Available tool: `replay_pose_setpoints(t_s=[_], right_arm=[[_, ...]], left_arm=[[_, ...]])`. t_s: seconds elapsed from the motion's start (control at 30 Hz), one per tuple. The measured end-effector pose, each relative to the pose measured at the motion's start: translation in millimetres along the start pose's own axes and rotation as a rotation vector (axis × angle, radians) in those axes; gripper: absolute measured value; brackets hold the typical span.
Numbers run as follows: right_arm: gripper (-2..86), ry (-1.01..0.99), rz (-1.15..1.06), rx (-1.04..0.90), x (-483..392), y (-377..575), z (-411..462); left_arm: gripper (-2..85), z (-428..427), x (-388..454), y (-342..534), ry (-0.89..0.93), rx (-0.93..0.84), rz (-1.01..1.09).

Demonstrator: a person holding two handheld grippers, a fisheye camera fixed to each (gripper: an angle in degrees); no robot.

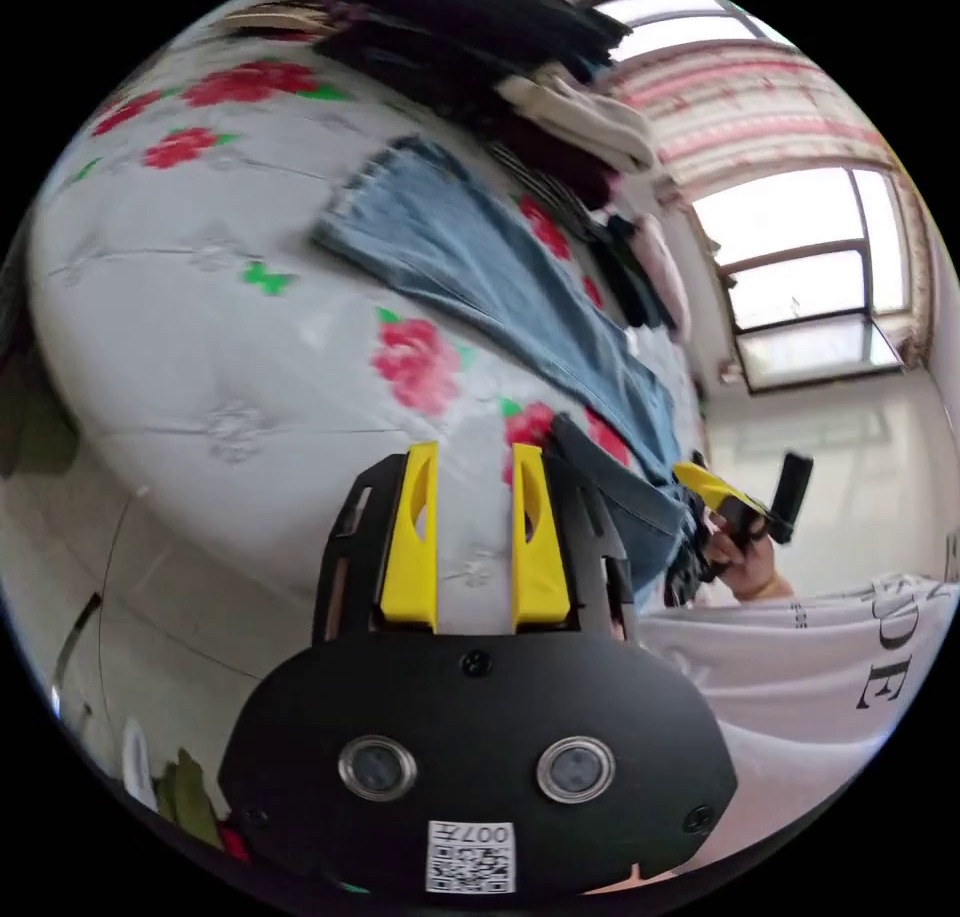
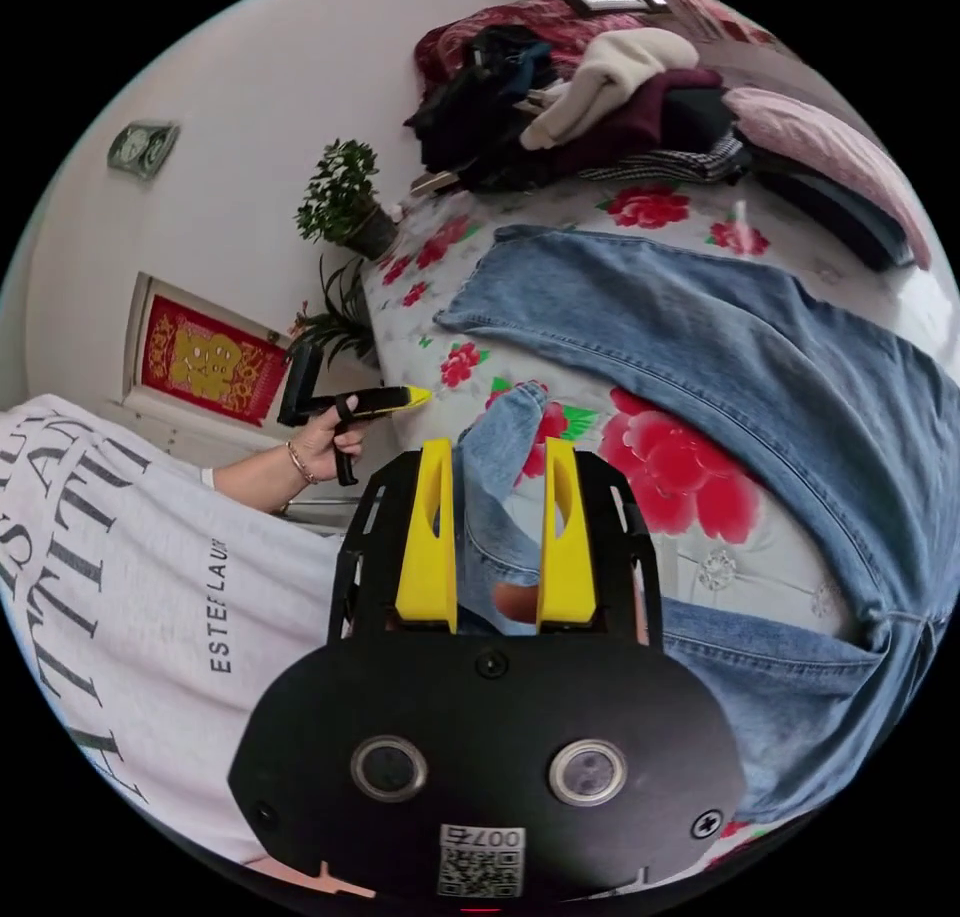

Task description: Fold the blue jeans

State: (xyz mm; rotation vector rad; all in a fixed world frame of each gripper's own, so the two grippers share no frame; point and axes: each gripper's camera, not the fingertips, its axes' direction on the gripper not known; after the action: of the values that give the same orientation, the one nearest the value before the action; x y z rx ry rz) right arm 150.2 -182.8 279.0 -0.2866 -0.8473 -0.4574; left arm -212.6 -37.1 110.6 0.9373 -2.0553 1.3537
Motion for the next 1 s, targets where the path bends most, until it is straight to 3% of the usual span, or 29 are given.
replay_pose_setpoints(t_s=[0.13, 0.27, 0.37, 0.43, 0.53, 0.67, 0.73, 0.83, 1.0], right_arm=[[5.3, 0.037, -0.046, -0.135, -13, -1, 28], [1.0, 0.175, -0.091, -0.177, -23, -2, 31], [0.5, 0.181, -0.149, -0.074, -46, -14, 5], [0.7, 0.157, -0.174, 0.016, -59, -22, -12], [2.2, 0.067, -0.157, 0.100, -65, -36, -27], [5.1, -0.004, 0.031, 0.112, -36, -25, -43], [5.9, 0.006, 0.126, 0.144, -16, 2, -63], [6.9, 0.089, 0.331, 0.219, 31, 73, -113], [8.2, 0.183, 0.820, 0.432, 121, 235, -214]], left_arm=[[12.4, 50, 40, -4, -0.009, -0.138, 0.145], [0.9, 77, 61, -4, -0.133, -0.287, 0.212], [-0.5, 24, 63, 0, -0.081, -0.116, 0.224], [-0.8, -49, 49, 12, -0.098, 0.063, 0.178], [-0.9, -121, 11, 50, -0.102, 0.187, 0.070], [-0.9, -138, -55, 113, -0.074, 0.192, -0.279], [-0.9, -136, -81, 150, 0.033, 0.267, -0.460], [-0.9, -137, -78, 178, 0.123, 0.394, -0.530], [-1.0, -143, -42, 215, 0.106, 0.504, -0.479]])
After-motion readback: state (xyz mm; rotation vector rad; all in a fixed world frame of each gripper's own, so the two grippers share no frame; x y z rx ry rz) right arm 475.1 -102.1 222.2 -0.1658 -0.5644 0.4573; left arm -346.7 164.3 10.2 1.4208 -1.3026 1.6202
